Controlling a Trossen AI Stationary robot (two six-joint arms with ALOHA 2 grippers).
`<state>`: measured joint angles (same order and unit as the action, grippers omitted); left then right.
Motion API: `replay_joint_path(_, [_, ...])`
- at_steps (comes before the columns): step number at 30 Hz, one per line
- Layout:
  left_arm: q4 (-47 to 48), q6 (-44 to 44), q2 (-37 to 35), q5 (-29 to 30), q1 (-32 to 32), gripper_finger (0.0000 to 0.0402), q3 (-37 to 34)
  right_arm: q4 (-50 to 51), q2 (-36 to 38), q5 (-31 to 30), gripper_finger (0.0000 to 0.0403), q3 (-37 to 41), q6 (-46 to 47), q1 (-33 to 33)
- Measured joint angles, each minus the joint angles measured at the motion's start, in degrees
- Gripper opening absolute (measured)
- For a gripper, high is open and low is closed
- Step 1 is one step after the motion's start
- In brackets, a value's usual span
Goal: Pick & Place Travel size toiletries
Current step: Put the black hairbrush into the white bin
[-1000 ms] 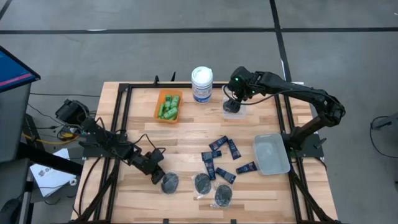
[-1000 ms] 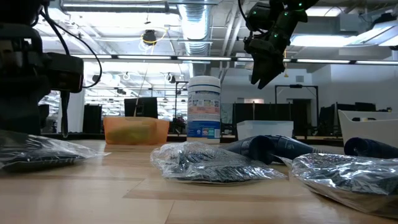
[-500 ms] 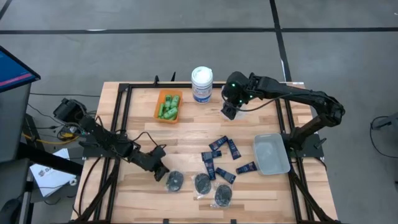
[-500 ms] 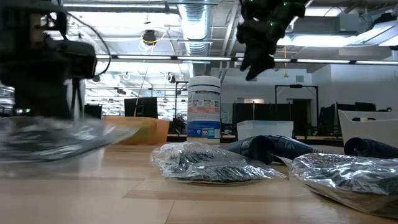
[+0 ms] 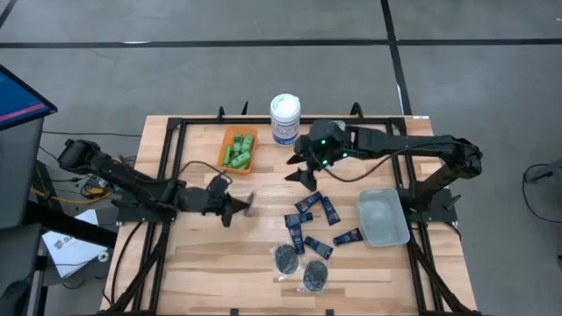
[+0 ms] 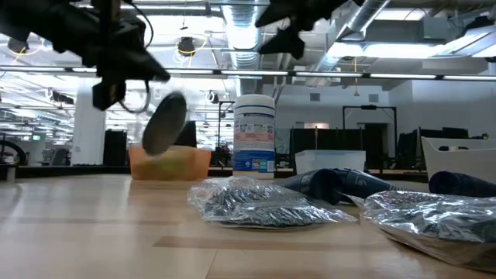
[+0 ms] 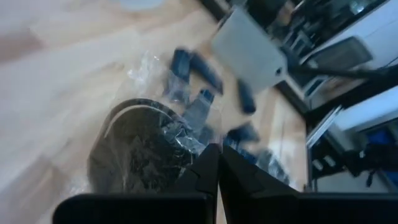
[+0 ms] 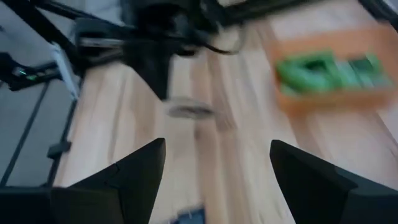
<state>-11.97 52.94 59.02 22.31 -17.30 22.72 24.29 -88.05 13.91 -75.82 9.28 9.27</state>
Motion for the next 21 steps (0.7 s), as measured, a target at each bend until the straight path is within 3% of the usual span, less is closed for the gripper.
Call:
replay_joint_path(12, [-5.9, -4.2, -4.0, -9.3, 1.4, 0.0, 0.0, -13.3, -5.1, 1.2, 0.0281, 0.2, -10.7, -5.3])
replay_joint_path(21, [-6.3, -4.2, -3.9, -9.9, 1.4, 0.0, 0.0, -23.5, -12.5, 4.3, 0.0281, 0.1, -10.8, -7.0])
